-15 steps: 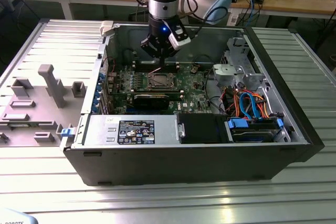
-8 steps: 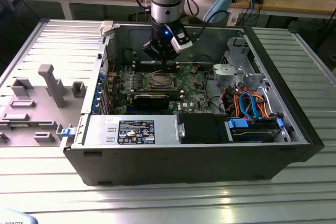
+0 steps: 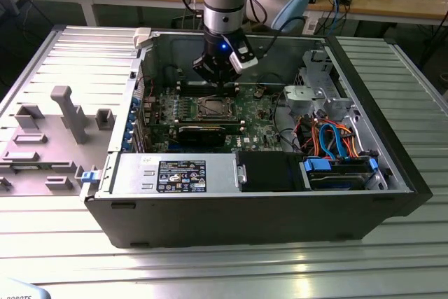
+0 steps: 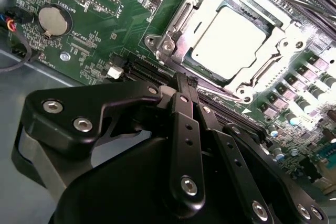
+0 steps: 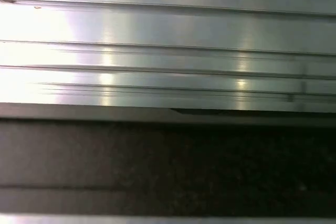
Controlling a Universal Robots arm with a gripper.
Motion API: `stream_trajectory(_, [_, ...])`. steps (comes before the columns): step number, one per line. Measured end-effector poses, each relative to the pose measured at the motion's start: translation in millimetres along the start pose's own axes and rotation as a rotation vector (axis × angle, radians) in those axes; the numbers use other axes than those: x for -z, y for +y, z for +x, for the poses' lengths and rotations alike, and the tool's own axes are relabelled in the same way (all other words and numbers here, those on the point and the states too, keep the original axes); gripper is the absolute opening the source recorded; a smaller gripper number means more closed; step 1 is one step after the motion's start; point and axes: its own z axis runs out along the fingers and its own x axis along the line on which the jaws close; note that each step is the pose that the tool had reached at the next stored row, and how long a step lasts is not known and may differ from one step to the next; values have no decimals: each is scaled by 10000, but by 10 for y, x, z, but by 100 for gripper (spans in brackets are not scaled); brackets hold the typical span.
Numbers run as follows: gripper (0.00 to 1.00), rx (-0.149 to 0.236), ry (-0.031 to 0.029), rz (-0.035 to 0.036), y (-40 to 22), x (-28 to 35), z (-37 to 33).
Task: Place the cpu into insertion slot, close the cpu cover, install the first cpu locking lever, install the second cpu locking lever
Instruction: 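Install the first cpu locking lever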
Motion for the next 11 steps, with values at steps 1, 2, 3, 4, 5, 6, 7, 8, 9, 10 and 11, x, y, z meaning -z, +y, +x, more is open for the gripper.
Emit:
stream_trajectory(1, [11,-65,23,0,0,-2,-2])
stream_trajectory(2, [11,-98,31,-1,0,-3,-4])
stream_trajectory(3, [11,-129,36,0,0,-4,-7])
stream_trajectory(4, [11,-141,36,1,0,-4,-7])
stream_trajectory(5, [11,-145,37,2,0,-5,-7])
stream_trajectory(6, [11,-146,34,-2,0,-9,-12])
stream_trajectory(7, [11,-150,35,-1,0,-13,-18])
stream_trajectory(8, [11,-154,35,-1,0,-15,-21])
stream_trajectory(9, [11,-156,36,1,-1,-17,-27])
stream_trajectory(10, [11,-160,36,2,-1,-18,-28])
stream_trajectory(11, [11,-164,35,0,-1,-21,-28])
